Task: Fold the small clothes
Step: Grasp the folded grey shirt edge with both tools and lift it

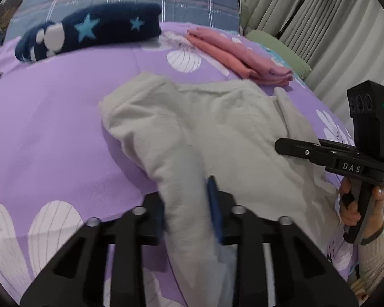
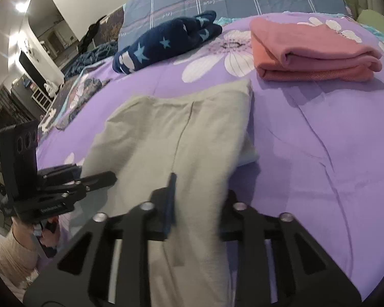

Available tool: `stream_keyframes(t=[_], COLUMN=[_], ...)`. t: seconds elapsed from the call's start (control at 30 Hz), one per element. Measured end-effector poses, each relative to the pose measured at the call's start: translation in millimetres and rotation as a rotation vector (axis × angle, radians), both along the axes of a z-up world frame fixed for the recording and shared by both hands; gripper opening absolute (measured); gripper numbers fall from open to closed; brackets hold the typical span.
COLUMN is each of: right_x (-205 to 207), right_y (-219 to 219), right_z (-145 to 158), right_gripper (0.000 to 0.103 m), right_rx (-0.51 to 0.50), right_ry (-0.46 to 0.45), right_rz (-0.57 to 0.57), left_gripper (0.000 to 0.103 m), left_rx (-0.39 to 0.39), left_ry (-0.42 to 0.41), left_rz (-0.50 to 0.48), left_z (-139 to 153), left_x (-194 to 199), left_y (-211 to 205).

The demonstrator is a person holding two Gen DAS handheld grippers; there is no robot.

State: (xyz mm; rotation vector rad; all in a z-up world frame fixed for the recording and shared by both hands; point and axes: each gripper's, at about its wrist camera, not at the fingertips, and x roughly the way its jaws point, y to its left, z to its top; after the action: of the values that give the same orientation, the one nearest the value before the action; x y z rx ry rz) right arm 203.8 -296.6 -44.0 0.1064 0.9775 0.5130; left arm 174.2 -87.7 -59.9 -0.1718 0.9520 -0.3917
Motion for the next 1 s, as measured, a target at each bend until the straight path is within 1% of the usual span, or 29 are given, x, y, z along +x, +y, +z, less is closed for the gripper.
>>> stream_keyframes(t=[0.13, 0.2, 0.3, 0.47, 0.63, 0.77, 0.83, 0.9, 1.0], right_x=[-23, -38, -57, -80, -92, -81, -67, -54, -29], right_y=[8, 10, 6, -8, -35, -64, -78, -88, -105], right_z=[27, 43, 67, 100, 128, 156, 171, 183, 210], right_gripper=[0.017, 0.017, 0.017, 0.016, 0.016, 0.016, 0.016, 0.016, 0.016], right_rx=[-0.009, -0.023, -0.015, -0.001, 0.000, -0.006, -0.036, -0.048, -0.051], right_ry=[-0.097, -0.157, -0.230, -0.328, -0.396, -0.436, -0.455, -0.467, -0.501], right_rz=[0.008, 0.010, -0.001, -0.034, -0.093, -0.161, -0.196, -0.225, -0.273], left_gripper=[0.021, 0.021, 0.021, 0.021, 0.021, 0.021, 0.021, 0.021, 0.021], left_rx=[0.039, 0.045, 0.057, 0.047, 0.062, 0.073, 0.073, 0.077, 0.075], left_ry=[-0.102, -0.142, -0.203, -0.270, -0.335, -0.402, -0.436, -0.469, -0.507], left_rz=[-0.006, -0.008, -0.014, -0.026, -0.062, -0.117, -0.145, -0.166, -0.178], left_z=[27, 41, 64, 94, 123, 151, 167, 182, 206], left_x=[-20, -29, -43, -58, -62, -52, -44, -32, -7], left_y=[-8, -10, -16, -26, -54, -90, -108, -125, -148])
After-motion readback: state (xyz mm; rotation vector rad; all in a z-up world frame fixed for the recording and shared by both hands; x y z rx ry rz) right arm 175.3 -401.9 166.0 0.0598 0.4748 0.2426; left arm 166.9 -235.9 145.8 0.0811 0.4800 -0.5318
